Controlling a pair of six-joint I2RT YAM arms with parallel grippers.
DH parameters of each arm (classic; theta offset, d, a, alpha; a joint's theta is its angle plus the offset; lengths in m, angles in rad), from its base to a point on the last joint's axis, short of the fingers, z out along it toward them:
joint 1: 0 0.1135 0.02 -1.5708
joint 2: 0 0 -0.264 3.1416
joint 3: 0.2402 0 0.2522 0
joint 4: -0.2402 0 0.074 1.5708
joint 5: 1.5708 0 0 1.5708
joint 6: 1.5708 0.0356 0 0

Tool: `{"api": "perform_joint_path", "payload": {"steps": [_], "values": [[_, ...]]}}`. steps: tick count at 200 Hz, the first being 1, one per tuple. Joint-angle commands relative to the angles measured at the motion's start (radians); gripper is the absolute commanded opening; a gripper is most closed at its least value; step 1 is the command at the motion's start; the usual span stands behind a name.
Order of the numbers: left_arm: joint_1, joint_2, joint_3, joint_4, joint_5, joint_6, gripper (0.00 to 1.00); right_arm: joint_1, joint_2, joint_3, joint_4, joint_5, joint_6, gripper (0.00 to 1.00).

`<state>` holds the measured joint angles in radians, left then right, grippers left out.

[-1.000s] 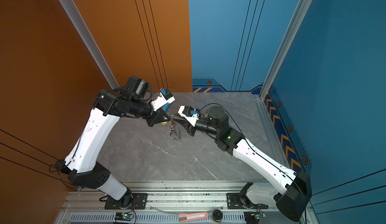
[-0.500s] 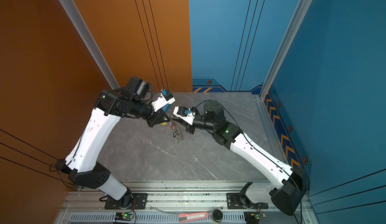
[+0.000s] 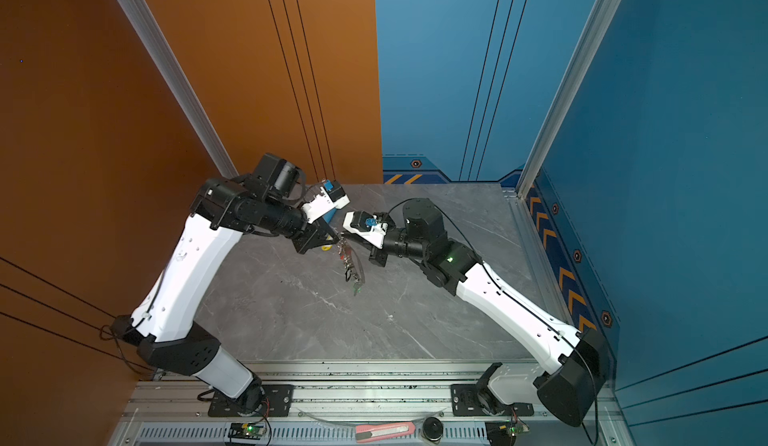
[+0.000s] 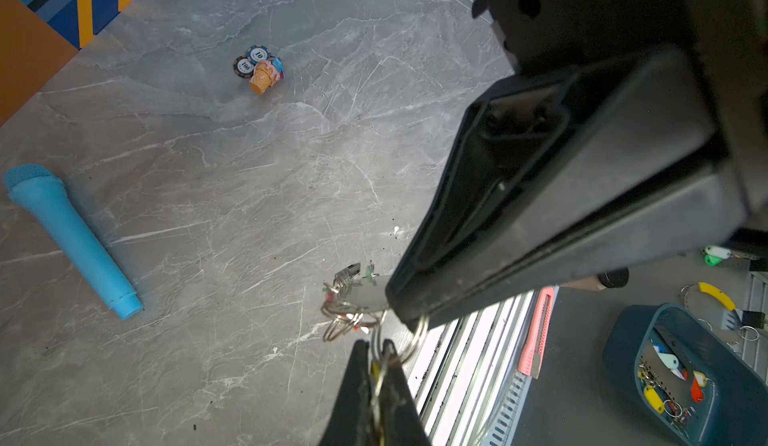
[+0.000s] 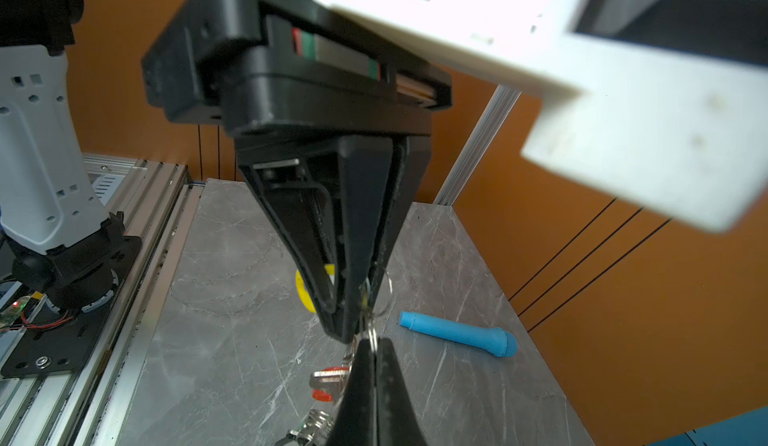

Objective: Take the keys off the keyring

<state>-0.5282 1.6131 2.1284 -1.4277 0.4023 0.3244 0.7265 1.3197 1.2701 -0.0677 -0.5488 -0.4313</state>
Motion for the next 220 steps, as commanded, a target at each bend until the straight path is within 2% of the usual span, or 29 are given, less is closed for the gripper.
{"api": "perform_joint_path", "payload": {"steps": [1, 33, 81, 124, 176, 220], "values": [[0.016, -0.023, -0.036, -0.003, -0.052, 0.015, 0.0, -0.011, -0.032, -0.023, 0.073, 0.025, 0.07, 0.0], [0.036, -0.033, -0.086, -0.003, -0.083, 0.014, 0.0, -0.019, -0.068, -0.095, 0.199, 0.058, 0.154, 0.0], [0.036, -0.01, -0.106, -0.004, -0.038, 0.007, 0.0, -0.015, -0.076, -0.156, 0.423, 0.049, 0.34, 0.0], [0.06, -0.006, -0.141, -0.004, -0.008, 0.013, 0.0, 0.006, -0.073, -0.162, 0.491, -0.024, 0.381, 0.0], [0.048, -0.008, -0.174, -0.003, 0.118, 0.005, 0.0, 0.019, -0.045, -0.17, 0.569, -0.026, 0.444, 0.0], [0.065, -0.042, -0.231, -0.003, 0.182, 0.02, 0.0, 0.019, -0.028, -0.169, 0.608, -0.065, 0.483, 0.0]]}}
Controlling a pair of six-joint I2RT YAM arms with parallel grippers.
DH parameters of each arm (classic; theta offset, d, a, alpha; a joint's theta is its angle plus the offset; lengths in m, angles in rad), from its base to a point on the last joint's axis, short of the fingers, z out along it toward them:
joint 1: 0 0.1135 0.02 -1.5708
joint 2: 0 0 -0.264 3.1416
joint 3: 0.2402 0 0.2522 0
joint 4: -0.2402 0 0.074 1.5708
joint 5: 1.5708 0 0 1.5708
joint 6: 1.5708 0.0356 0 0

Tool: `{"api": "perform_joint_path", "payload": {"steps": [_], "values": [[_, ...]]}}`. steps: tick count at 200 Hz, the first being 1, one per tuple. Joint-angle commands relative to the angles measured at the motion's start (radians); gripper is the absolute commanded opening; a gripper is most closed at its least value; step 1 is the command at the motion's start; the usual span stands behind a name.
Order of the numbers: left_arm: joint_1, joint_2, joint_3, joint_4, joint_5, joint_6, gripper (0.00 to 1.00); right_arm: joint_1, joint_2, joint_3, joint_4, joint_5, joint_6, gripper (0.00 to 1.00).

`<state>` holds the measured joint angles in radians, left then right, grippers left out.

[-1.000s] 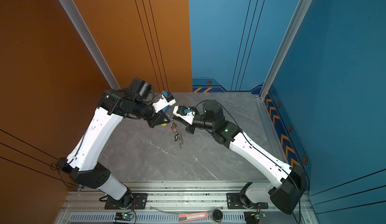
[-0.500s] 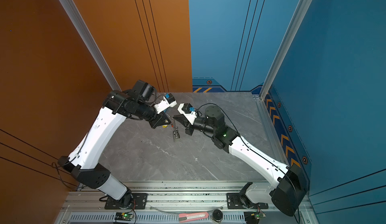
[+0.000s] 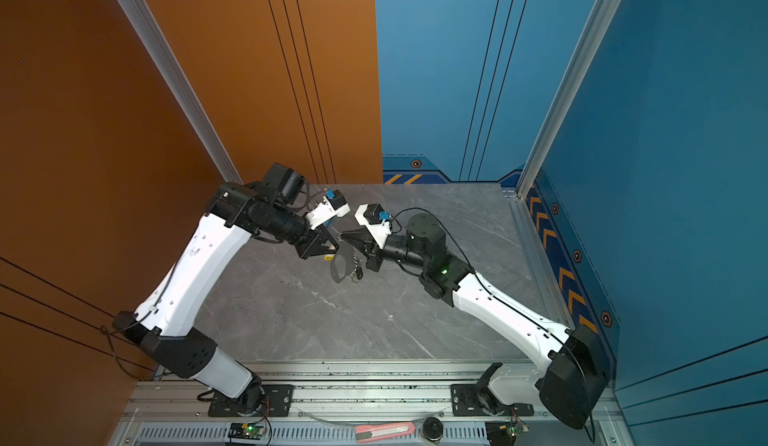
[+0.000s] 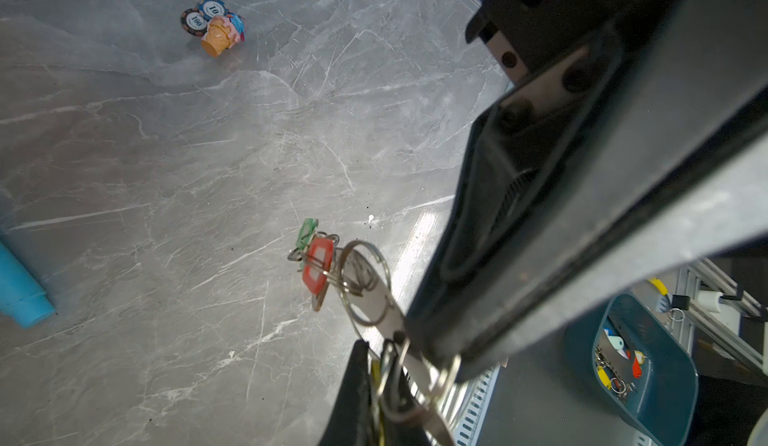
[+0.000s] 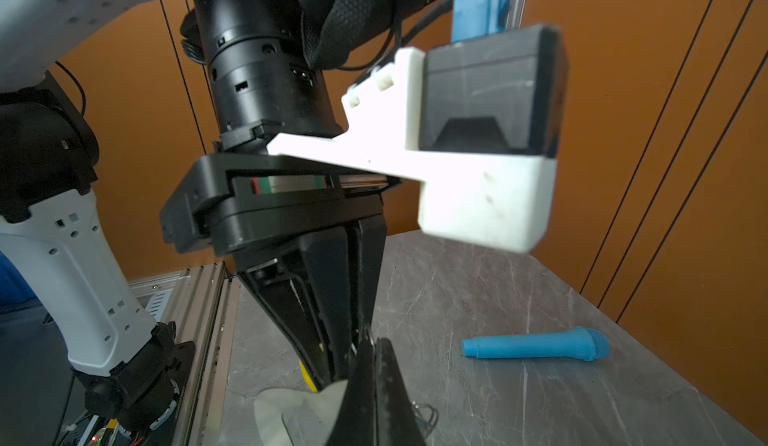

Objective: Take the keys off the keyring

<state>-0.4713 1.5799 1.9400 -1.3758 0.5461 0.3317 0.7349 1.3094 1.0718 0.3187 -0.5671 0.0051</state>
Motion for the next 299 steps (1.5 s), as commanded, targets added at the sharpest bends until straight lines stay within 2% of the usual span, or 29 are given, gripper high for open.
{"api": "perform_joint_path", "payload": {"steps": [1, 28, 60, 83, 114, 144, 149, 195, 212, 252, 281, 299], "values": [[0.008, -0.01, -0.043, -0.054, 0.041, 0.014, 0.0, 0.01, -0.018, 0.03, 0.221, -0.048, 0.047, 0.0], [-0.005, -0.014, -0.02, -0.054, 0.113, 0.028, 0.0, 0.008, -0.009, 0.036, 0.202, -0.085, 0.049, 0.0], [-0.009, -0.022, 0.036, -0.054, 0.074, 0.023, 0.0, -0.012, -0.006, 0.007, 0.204, -0.085, 0.045, 0.0], [-0.009, -0.019, 0.051, -0.054, 0.077, 0.013, 0.0, -0.023, 0.003, 0.006, 0.248, -0.089, 0.092, 0.0], [0.01, -0.017, 0.091, -0.054, -0.05, -0.038, 0.0, -0.025, -0.009, 0.002, 0.194, -0.062, 0.051, 0.0], [0.034, -0.053, 0.069, -0.054, -0.082, -0.045, 0.0, -0.027, -0.041, -0.028, 0.117, -0.004, -0.003, 0.0], [0.039, -0.059, 0.059, -0.053, -0.085, -0.053, 0.0, -0.061, -0.047, -0.036, 0.111, 0.01, -0.006, 0.0], [0.083, -0.126, -0.16, 0.044, -0.141, -0.14, 0.0, -0.105, -0.093, -0.098, 0.082, 0.07, -0.015, 0.0], [0.11, -0.145, -0.286, 0.158, -0.168, -0.221, 0.0, -0.123, -0.109, -0.122, 0.075, 0.07, -0.005, 0.0], [0.11, -0.152, -0.578, 0.484, -0.24, -0.387, 0.0, -0.158, -0.147, -0.16, 0.036, 0.035, 0.013, 0.0], [0.082, -0.131, -0.733, 0.671, -0.32, -0.456, 0.0, -0.184, -0.158, -0.17, 0.012, -0.026, 0.035, 0.0], [0.079, -0.102, -0.801, 0.756, -0.328, -0.499, 0.01, -0.192, -0.16, -0.167, -0.014, -0.053, 0.035, 0.0]]}}
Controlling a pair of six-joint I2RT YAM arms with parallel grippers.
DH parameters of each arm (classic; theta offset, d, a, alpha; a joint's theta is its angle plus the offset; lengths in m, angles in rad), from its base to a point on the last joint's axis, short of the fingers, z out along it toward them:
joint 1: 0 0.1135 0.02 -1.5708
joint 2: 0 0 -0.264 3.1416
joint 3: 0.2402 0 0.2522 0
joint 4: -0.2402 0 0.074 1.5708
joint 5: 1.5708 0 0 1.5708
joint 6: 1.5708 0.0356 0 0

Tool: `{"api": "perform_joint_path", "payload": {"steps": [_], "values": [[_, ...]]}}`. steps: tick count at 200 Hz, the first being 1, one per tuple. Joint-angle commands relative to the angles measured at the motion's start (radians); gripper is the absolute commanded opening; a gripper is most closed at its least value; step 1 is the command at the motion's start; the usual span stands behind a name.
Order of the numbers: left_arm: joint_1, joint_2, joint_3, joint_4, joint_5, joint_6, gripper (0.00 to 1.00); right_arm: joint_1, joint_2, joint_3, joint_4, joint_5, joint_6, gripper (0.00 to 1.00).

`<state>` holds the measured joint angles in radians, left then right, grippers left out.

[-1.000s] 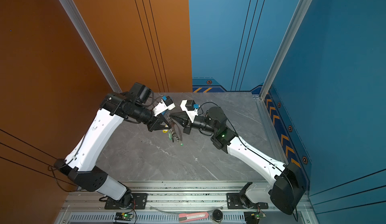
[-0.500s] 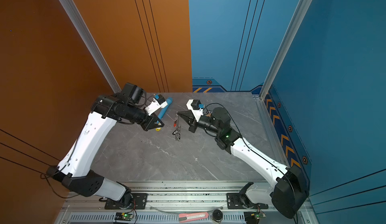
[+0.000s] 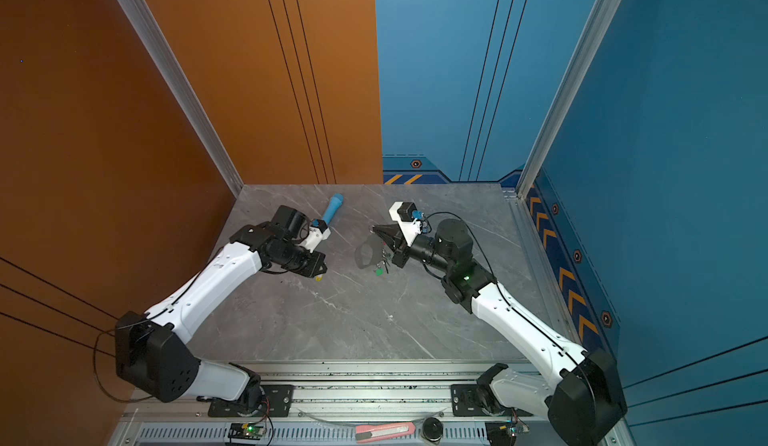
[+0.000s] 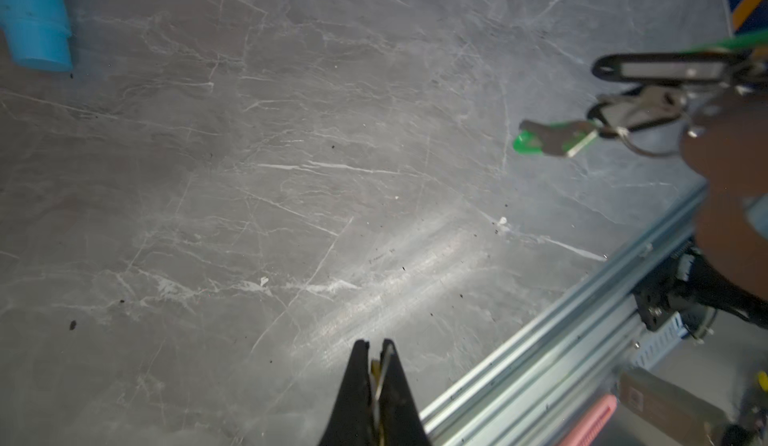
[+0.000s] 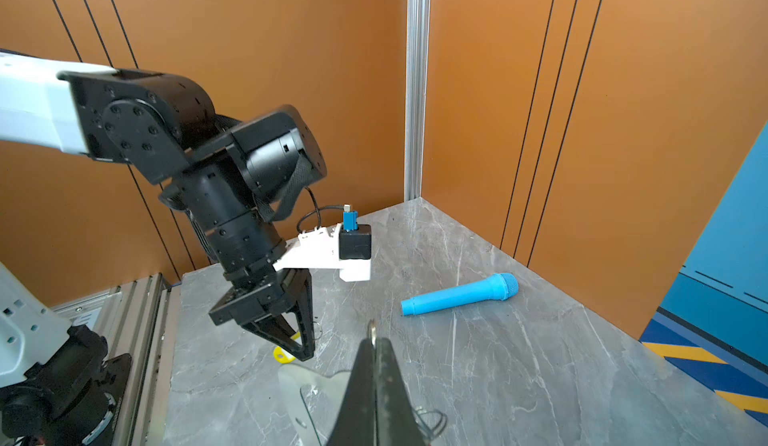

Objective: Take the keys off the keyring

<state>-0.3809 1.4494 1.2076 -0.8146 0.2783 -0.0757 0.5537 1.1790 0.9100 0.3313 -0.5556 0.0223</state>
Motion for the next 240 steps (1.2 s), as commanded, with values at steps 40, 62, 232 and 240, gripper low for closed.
{"api": "perform_joint_path", "payload": {"steps": [40, 62, 232, 240], "values": [[-0.029, 0.122, -0.134, 0.262, -0.112, -0.13, 0.04, -0.014, -0.036, -0.003, -0.075, -0.082, -0.003, 0.0], [-0.038, 0.171, -0.135, 0.265, -0.147, -0.145, 0.08, -0.014, -0.04, 0.001, -0.095, -0.081, -0.014, 0.0], [-0.051, 0.04, -0.064, 0.213, -0.1, -0.048, 0.45, -0.066, -0.03, 0.03, -0.133, -0.206, -0.018, 0.0], [-0.053, 0.013, -0.065, 0.214, -0.091, -0.013, 0.48, -0.067, -0.026, 0.035, -0.128, -0.212, -0.015, 0.0]]}}
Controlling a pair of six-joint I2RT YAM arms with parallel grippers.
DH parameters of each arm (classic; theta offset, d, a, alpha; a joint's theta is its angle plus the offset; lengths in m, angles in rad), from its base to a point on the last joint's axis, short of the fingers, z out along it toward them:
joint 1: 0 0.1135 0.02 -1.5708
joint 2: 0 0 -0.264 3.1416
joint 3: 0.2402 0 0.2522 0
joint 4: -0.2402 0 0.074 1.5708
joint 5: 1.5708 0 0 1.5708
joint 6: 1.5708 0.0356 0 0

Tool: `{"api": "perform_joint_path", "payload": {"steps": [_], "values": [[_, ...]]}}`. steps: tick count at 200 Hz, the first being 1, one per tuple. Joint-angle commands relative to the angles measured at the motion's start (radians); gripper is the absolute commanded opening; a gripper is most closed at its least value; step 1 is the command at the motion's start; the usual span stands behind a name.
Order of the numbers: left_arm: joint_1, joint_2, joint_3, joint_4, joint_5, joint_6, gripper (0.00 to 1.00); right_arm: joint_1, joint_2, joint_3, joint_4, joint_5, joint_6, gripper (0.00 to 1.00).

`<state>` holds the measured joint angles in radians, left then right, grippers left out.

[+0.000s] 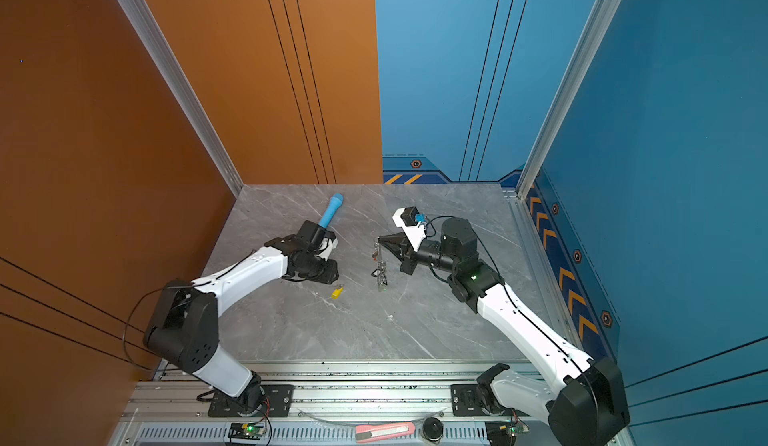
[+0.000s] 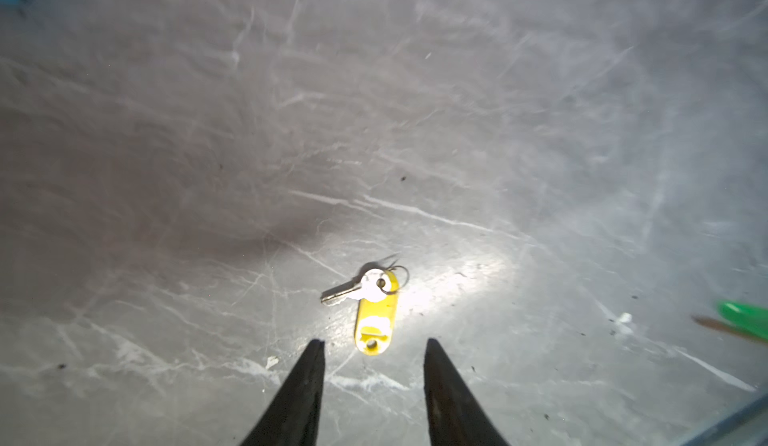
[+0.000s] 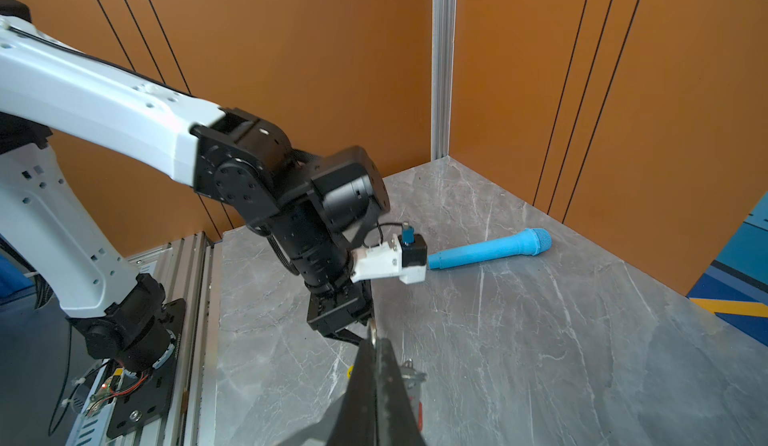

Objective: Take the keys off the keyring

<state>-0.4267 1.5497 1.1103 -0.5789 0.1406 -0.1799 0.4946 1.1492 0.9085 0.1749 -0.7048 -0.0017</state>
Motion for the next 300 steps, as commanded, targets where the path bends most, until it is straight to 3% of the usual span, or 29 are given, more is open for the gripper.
{"api": "perform_joint_path", "payload": {"steps": [1, 18, 62, 94, 120, 180, 233, 278, 300], "values": [[-0.007, -0.089, 0.033, -0.02, 0.05, 0.094, 0.48, -0.008, 0.004, 0.038, 0.029, -0.064, 0.01, 0.0], [-0.017, -0.144, 0.042, -0.016, 0.102, 0.151, 0.54, -0.009, 0.017, 0.055, 0.033, -0.077, 0.015, 0.0], [-0.085, -0.257, 0.058, 0.032, 0.148, 0.262, 0.56, -0.017, 0.054, 0.082, 0.11, -0.096, 0.08, 0.0], [-0.176, -0.337, 0.019, 0.115, 0.136, 0.325, 0.57, -0.016, 0.07, 0.112, 0.118, -0.09, 0.086, 0.0], [-0.223, -0.403, -0.06, 0.278, 0.112, 0.353, 0.59, -0.013, 0.075, 0.122, 0.137, -0.09, 0.1, 0.0], [-0.231, -0.348, -0.054, 0.479, 0.091, 0.357, 0.52, -0.007, 0.083, 0.139, 0.175, -0.088, 0.137, 0.0], [-0.249, -0.3, -0.029, 0.502, 0.127, 0.361, 0.5, 0.001, 0.09, 0.157, 0.176, -0.088, 0.14, 0.0], [-0.247, -0.275, 0.0, 0.518, 0.105, 0.355, 0.32, 0.015, 0.085, 0.158, 0.164, -0.088, 0.126, 0.0], [-0.241, -0.273, -0.003, 0.54, 0.114, 0.346, 0.29, 0.018, 0.088, 0.162, 0.166, -0.091, 0.129, 0.0]]}}
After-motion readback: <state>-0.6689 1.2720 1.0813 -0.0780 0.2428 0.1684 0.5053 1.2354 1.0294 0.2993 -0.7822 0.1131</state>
